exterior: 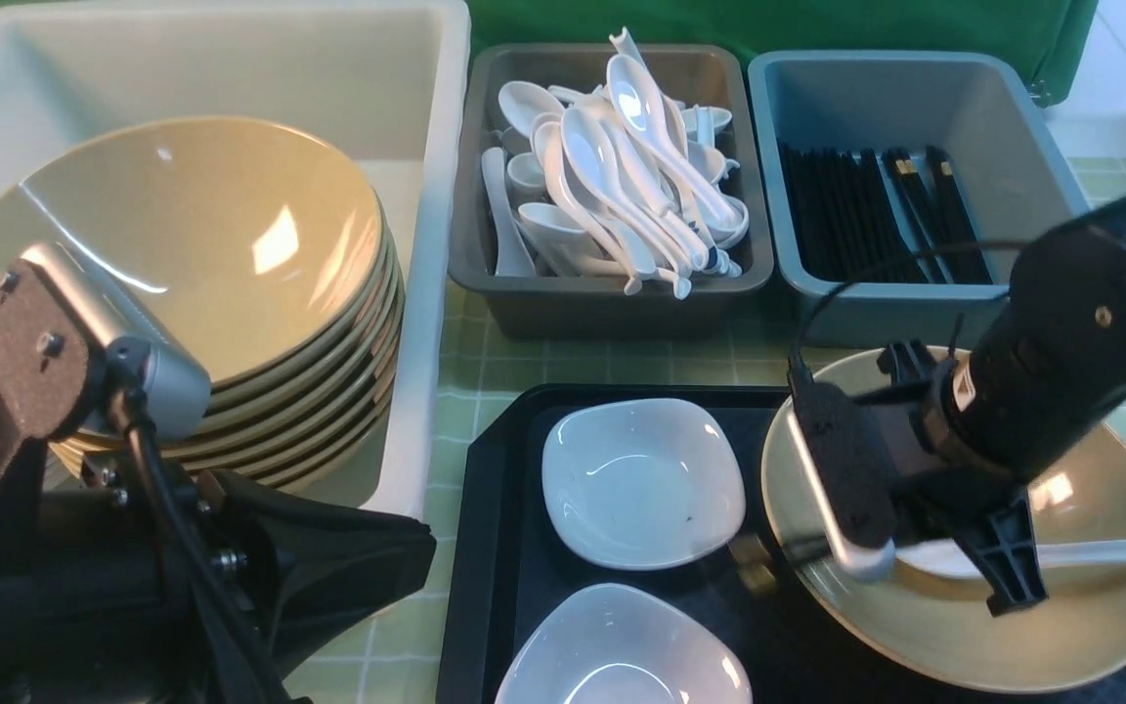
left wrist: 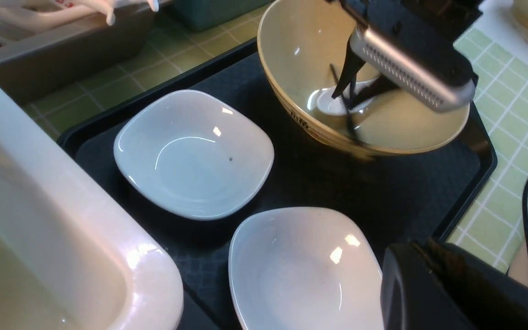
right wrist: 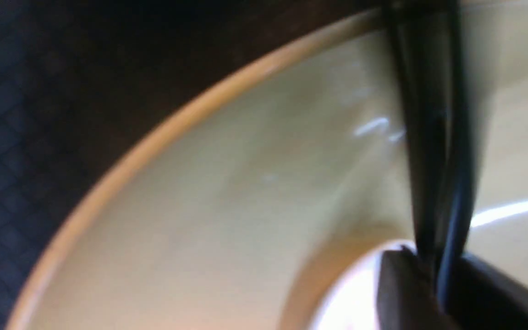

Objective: On green table put chopsticks spoon bowls plates into blue grey white boxes.
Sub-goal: 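Move the grippers toward the tableware on the black tray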

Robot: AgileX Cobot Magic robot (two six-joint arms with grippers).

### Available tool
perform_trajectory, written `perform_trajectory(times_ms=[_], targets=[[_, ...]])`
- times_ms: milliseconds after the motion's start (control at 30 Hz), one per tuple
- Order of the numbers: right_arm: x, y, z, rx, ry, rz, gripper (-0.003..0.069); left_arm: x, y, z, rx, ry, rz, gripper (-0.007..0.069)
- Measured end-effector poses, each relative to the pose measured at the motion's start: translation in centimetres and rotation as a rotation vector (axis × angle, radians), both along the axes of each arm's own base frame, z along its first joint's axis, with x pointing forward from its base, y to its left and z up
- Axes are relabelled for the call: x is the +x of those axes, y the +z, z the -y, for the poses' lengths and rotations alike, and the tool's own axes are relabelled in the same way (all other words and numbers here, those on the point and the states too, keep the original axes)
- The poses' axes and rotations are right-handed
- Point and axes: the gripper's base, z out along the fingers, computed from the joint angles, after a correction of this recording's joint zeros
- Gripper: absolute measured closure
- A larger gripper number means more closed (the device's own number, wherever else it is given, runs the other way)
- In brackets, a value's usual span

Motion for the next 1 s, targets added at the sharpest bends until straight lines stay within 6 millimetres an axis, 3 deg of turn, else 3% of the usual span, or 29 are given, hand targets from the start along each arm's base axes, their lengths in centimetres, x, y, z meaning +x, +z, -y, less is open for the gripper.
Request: perform_trajectory(times_ms=[267, 500, 633, 800, 1000], targets=[[0.3, 1.6, -0.1, 0.000, -0.015, -0.044, 0.0599, 0.0, 0.0, 0.0, 0.000, 0.001, 0.001, 0.0625], [0.5, 1.9, 0.2, 0.108, -0.102, -0.092, 0.0599, 0.0, 0.0, 0.0, -0.002, 0.003, 0.004, 0.0625], [0.9, 1.9, -0.1, 0.143, -0.113, -0.054, 0.0568, 0.0, 0.0, 0.0, -0.002, 0.003, 0.004, 0.0625], [1.1, 1.8, -0.2, 0.147, -0.110, -0.044, 0.0469, 0.0, 0.0, 0.0, -0.002, 0.003, 0.004, 0.0625], [1.4, 0.9, -0.2, 0.120, -0.079, -0.066, 0.0262, 0.0, 0.0, 0.0, -0.002, 0.003, 0.004, 0.0625]])
